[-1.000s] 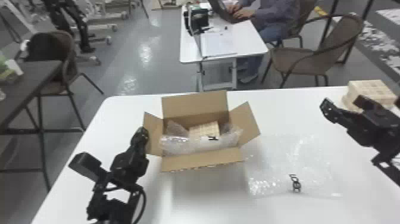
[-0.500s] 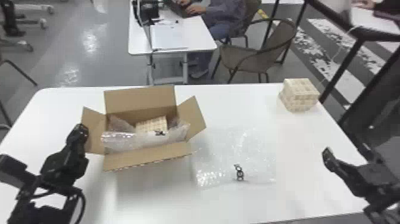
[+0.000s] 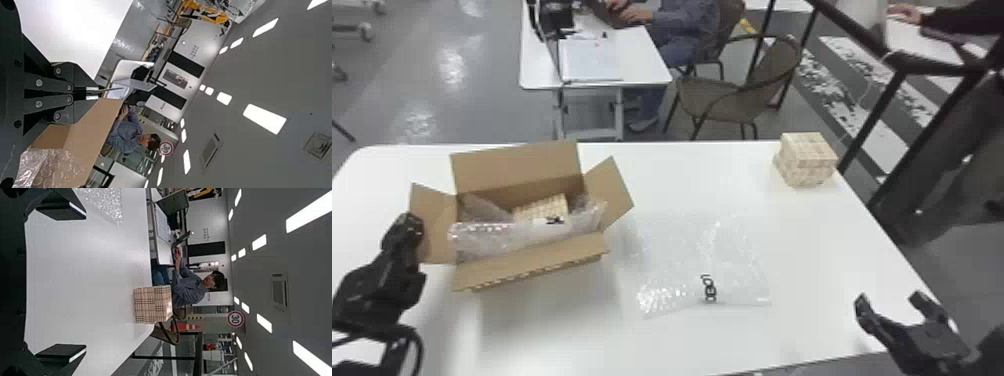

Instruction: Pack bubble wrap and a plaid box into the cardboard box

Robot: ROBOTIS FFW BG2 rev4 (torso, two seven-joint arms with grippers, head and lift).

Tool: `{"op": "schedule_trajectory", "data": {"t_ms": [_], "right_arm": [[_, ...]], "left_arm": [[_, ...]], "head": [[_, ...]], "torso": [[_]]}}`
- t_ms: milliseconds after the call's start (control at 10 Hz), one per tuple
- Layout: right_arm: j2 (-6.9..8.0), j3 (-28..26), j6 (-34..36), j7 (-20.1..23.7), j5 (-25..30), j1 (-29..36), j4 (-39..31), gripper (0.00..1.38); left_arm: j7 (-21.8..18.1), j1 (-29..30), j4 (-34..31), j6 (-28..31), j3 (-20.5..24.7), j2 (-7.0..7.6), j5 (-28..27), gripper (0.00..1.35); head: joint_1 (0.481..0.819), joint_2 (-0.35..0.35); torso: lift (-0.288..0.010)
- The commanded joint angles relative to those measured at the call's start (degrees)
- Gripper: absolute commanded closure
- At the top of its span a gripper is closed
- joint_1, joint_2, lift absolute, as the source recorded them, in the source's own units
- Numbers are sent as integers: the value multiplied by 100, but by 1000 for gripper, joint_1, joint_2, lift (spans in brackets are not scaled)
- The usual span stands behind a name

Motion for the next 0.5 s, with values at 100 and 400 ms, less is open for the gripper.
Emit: {"op": "schedule_trajectory", "data": {"t_ms": [100, 400], "right_arm": [[5, -1, 35, 64, -33, -70, 23, 110], [5, 8, 79, 91, -85, -114, 67, 110]], "left_arm": [[35, -51, 0, -12, 836, -130, -454, 1204], [132, -174, 26, -109, 1890, -130, -946, 1204]], "head": [[695, -115], [695, 25]], "torso": [[-110], [-110]]}}
